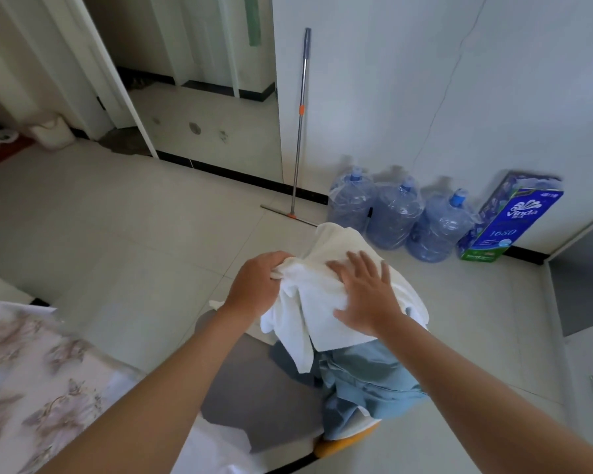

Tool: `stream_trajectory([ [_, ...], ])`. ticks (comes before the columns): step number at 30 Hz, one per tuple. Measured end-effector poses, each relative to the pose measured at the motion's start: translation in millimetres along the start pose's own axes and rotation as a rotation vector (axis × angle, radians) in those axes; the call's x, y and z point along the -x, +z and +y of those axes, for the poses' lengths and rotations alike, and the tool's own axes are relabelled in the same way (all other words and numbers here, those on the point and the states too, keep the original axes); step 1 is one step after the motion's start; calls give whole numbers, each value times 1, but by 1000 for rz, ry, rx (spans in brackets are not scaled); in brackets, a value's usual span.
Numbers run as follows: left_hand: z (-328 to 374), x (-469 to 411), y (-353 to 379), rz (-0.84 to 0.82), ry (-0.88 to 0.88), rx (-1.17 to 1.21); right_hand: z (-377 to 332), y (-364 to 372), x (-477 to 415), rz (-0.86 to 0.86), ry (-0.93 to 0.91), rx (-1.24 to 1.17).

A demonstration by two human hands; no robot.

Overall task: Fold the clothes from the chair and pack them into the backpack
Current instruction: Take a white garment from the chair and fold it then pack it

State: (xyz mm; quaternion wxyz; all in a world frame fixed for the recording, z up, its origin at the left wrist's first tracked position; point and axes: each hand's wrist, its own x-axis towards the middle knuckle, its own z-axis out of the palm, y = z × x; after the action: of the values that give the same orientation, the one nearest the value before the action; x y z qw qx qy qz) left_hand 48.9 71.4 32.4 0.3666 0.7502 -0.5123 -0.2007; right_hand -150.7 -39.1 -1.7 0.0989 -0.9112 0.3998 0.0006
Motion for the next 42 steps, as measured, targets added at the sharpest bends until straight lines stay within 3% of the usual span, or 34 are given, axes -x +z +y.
stream_trajectory([
  [4, -6, 14, -14, -219, -31, -162, -13, -11, -5, 159, 158, -167],
  [7, 1, 19, -15, -370, -100, -71, -46, -31, -16, 211, 20, -196],
  [10, 3, 15, -8, -225, -70, 72, -76, -33, -16, 123, -173, -301],
  [13, -4, 15, -15, -137, -110, 71, -74, -19, -11, 36, -200, -455],
  [16, -14, 21, -33, -69, -188, 121, -61, 9, -3, -70, -166, -172],
  [20, -12, 35, -54, 1, -255, 252, -91, 24, -6, -13, -62, -141],
  [24, -15, 64, -101, 277, -337, 414, -158, 7, -13, 150, -97, -409],
  [28, -34, 116, -180, 440, -252, 188, -243, -25, -3, 127, -291, -483],
  [31, -55, 171, -239, 501, -346, 65, -313, -41, 19, 111, -416, -477],
  [35, -93, 268, -304, 567, -497, -51, -409, -32, 59, -14, -624, -438],
  [42, -218, 478, -322, 204, -821, -126, -530, 62, 137, -518, -778, -262],
])
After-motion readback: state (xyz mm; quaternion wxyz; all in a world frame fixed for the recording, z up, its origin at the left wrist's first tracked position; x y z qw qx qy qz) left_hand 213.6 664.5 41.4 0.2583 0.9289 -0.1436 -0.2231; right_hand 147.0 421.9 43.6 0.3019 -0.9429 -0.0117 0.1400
